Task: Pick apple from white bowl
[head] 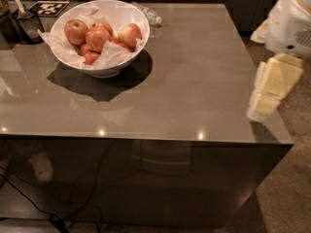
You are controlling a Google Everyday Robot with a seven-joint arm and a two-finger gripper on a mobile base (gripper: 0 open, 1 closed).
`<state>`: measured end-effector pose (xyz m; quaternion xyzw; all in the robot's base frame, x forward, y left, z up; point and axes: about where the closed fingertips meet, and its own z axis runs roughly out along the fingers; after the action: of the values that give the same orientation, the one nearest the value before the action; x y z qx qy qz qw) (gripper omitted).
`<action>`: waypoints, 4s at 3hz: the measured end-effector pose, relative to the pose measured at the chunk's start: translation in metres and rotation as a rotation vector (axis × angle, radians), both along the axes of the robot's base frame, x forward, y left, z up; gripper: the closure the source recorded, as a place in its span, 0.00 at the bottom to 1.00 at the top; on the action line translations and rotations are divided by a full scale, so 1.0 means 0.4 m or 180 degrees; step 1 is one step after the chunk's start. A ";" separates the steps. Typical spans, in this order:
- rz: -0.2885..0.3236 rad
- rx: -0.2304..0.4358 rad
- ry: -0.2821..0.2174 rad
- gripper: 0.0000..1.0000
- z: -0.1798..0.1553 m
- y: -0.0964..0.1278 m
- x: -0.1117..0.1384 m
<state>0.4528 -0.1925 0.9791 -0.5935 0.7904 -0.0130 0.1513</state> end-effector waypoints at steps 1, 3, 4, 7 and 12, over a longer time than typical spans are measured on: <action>0.0031 0.0022 0.0186 0.00 0.013 0.103 0.079; 0.0250 0.0184 0.0105 0.00 0.035 0.258 0.206; 0.0309 0.0267 0.0007 0.00 0.045 0.294 0.237; 0.0452 0.0514 -0.0218 0.00 0.113 0.472 0.410; 0.0796 0.0971 -0.0128 0.00 0.062 0.795 0.612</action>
Offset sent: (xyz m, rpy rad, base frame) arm 0.0815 0.1286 0.0029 -0.0089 0.2623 0.1421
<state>0.6974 0.1257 1.0040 -0.6568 0.7001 0.1141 0.2557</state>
